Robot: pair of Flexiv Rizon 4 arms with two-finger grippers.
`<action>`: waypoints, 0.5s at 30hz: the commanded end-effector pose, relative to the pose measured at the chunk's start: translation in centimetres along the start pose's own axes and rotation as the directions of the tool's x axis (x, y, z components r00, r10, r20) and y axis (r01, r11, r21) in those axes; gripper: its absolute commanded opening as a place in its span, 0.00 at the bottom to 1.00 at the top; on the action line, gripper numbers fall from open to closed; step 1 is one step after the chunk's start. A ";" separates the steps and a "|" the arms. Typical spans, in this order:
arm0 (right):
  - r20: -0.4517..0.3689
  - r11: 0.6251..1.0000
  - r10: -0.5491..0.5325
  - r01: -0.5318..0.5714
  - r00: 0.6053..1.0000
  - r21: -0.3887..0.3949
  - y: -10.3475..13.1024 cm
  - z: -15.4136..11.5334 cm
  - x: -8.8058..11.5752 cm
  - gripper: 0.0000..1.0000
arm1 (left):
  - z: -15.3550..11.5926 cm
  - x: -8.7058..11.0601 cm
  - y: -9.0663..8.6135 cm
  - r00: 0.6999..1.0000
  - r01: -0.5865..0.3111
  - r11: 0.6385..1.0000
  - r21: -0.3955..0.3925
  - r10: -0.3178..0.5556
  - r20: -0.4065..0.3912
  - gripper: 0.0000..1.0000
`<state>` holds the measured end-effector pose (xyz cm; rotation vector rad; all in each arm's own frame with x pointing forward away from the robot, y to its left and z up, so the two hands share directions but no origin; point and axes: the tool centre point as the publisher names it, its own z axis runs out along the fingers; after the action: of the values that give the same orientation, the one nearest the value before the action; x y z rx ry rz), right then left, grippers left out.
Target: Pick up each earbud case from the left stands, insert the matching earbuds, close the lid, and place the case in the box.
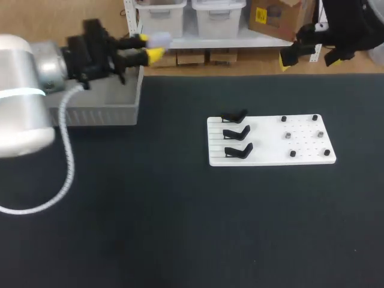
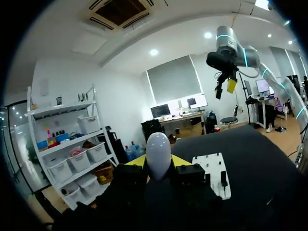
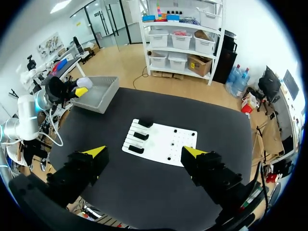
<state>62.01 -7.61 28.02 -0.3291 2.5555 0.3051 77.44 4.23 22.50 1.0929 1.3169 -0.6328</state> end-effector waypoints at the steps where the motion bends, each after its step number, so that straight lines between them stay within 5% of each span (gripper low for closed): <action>1: 0.022 1.000 0.001 -0.001 1.000 0.001 -0.1 0.1 0.2 1.00 | -3.0 0.9 2.8 0.996 -0.007 0.977 -0.214 -0.012 -0.086 0.00; 6: 0.022 1.000 0.001 -0.001 1.000 0.001 -0.1 0.1 0.2 1.00 | -5.2 4.1 7.2 0.979 -0.059 0.960 -0.272 0.003 -0.201 0.00; 8: 0.022 1.000 0.001 -0.001 1.000 0.001 -0.1 0.1 0.2 1.00 | -6.2 5.4 9.0 0.984 -0.005 0.949 -0.316 -0.052 -0.173 0.00; 15: 0.022 1.000 0.001 -0.001 1.000 0.001 -0.1 0.1 0.2 1.00 | -9.0 8.8 14.0 0.963 -0.048 0.934 -0.354 -0.051 -0.265 0.00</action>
<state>61.98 -7.62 27.88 -0.3235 2.5380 0.3058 85.97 19.31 19.45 0.9482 1.6001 -0.2829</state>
